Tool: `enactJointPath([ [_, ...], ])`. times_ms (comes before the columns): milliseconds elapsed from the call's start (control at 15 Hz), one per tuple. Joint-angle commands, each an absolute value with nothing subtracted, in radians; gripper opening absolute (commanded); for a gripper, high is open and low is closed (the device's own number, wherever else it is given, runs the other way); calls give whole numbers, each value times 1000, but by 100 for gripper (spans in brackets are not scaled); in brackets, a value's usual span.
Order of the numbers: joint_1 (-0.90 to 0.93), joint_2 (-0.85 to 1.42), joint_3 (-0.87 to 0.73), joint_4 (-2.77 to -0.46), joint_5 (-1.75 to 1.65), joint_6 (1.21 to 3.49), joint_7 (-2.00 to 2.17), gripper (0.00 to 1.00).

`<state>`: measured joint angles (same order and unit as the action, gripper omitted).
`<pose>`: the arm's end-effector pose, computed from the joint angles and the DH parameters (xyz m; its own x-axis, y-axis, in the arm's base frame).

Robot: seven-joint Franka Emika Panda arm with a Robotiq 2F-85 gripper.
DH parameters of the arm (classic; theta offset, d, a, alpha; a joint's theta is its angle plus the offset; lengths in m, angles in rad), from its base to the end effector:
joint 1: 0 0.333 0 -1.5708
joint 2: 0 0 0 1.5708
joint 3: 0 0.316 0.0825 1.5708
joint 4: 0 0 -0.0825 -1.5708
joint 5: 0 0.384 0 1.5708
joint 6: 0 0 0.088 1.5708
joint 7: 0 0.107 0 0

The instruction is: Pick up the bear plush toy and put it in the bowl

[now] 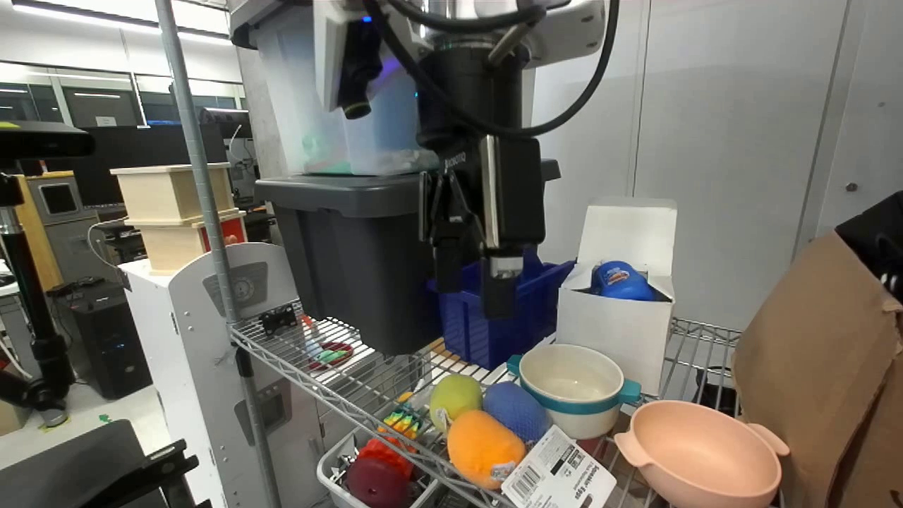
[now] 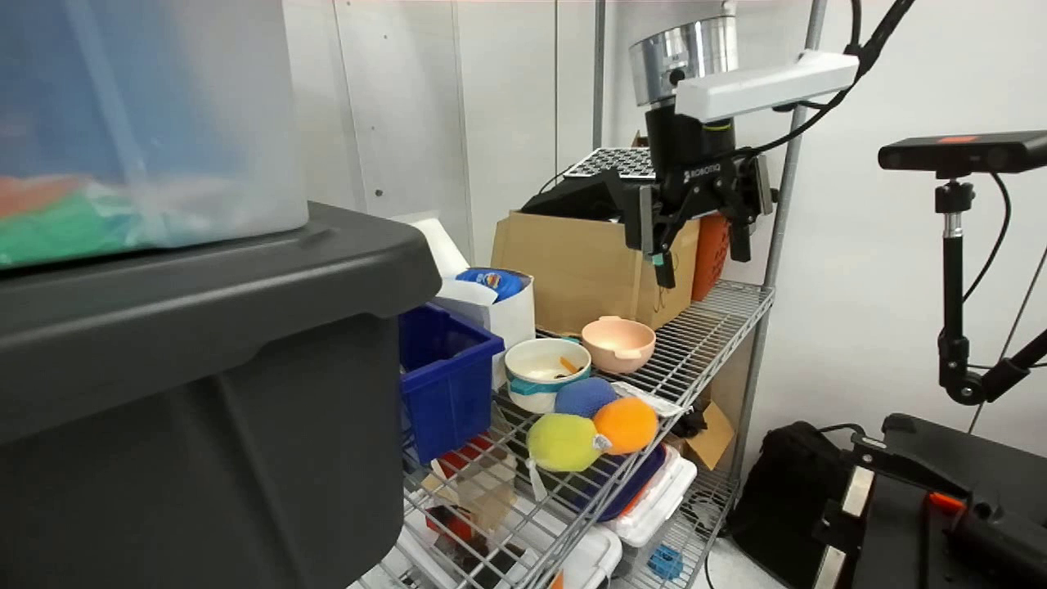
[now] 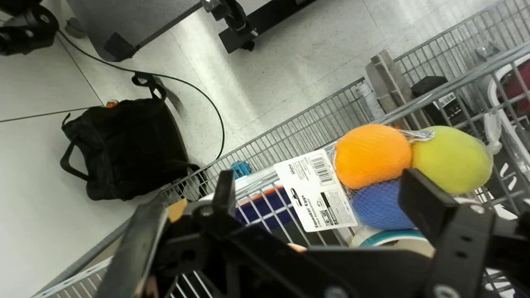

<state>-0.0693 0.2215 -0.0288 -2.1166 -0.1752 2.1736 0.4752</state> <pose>0.5500 -0.0607 0.2965 0.8875 -0.4517 -0.0914 -0.4288 -0.8821 0.1951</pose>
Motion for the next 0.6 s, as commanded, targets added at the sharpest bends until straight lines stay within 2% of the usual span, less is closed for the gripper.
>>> enactJointPath([
  [0,-34,308,-74,-2066,-204,2224,510,100],
  [533,9,415,-115,-2036,-188,2347,497,100],
])
